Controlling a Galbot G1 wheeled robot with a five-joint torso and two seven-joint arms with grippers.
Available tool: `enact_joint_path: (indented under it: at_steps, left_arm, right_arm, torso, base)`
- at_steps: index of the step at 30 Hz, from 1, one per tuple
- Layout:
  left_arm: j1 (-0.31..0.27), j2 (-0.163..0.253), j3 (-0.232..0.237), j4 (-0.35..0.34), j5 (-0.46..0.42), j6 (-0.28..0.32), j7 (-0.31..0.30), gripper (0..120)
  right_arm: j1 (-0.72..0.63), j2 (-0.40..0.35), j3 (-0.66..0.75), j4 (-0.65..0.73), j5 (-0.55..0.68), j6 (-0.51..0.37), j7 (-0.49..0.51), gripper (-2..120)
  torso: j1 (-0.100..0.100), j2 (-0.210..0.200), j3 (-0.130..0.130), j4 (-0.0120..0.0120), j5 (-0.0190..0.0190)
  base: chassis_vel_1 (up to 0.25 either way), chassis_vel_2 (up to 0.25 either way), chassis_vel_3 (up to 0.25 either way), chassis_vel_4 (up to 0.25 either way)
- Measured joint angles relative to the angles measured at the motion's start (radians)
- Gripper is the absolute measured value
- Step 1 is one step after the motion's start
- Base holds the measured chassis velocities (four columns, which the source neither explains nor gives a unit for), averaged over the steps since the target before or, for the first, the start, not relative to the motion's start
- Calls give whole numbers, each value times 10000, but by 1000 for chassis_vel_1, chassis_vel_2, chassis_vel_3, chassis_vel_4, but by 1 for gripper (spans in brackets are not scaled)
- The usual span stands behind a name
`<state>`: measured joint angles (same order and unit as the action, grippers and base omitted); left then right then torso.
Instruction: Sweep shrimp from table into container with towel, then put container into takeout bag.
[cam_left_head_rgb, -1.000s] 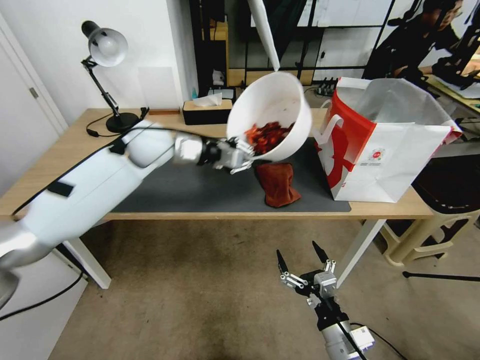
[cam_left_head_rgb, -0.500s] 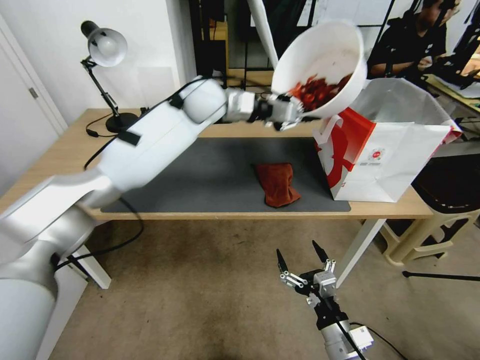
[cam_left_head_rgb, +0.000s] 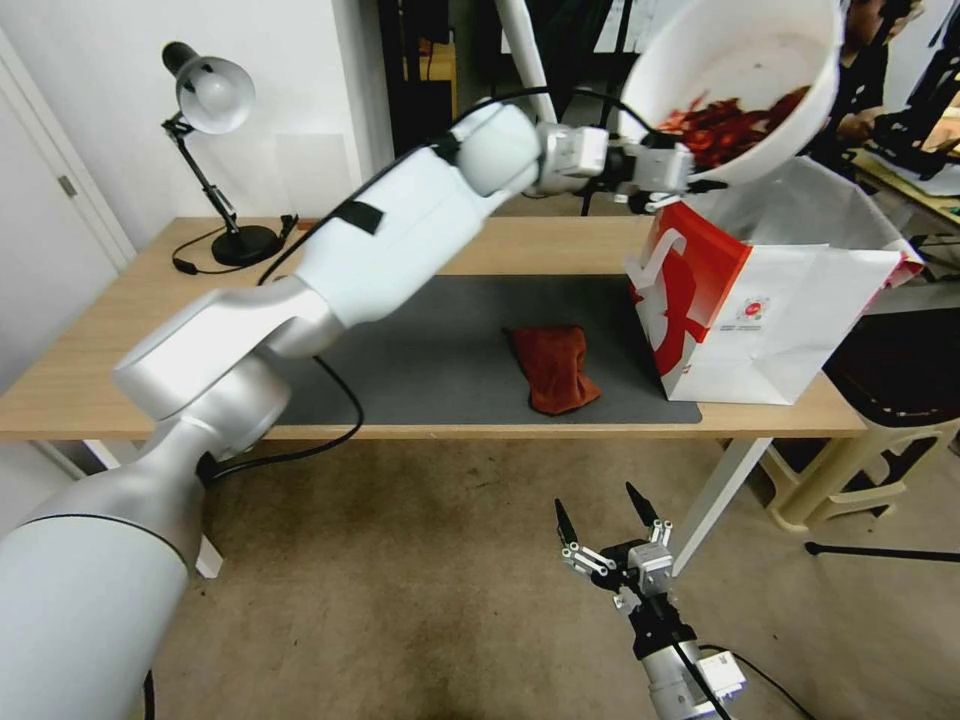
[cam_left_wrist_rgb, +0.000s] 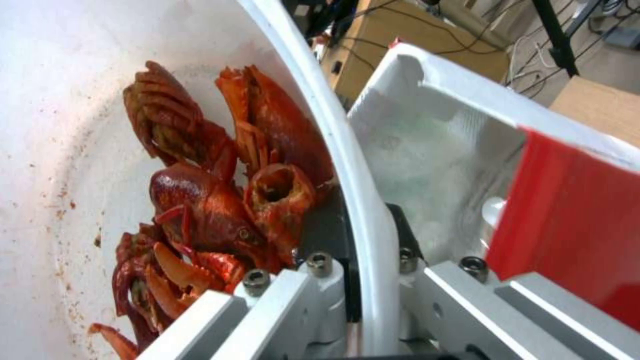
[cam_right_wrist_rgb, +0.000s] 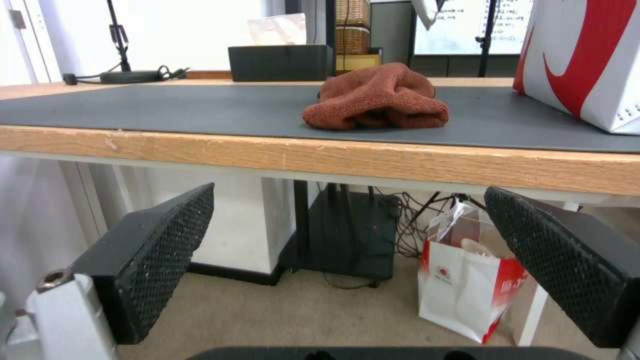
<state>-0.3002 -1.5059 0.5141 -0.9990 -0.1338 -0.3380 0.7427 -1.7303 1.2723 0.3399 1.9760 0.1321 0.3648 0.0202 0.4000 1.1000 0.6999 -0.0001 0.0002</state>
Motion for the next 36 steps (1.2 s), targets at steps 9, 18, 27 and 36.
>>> enact_joint_path:
  at_steps: [9,18,27,36]
  left_arm:
    - [-159,-478,199,290,62,-36,-46,0]
    - [-242,-814,348,608,171,-46,34,0]
    - [-320,-917,862,910,317,-52,195,2]
    - [-564,-814,1254,774,474,47,-337,31]
  right_arm:
    - [107,-5,-3,-138,5,-30,-12,100]
    - [149,1,-7,-173,45,-35,-36,100]
    - [100,-62,77,-149,125,-4,-98,100]
    - [128,-53,77,-136,150,87,-166,100]
  torso:
    - [0,0,1,2,-1]
    - [0,0,1,1,-1]
    - [0,0,1,2,-2]
    - [1,0,1,1,-2]
  base:
    - [0,0,0,0]
    - [0,0,0,0]
    - [0,0,0,0]
    - [0,0,0,0]
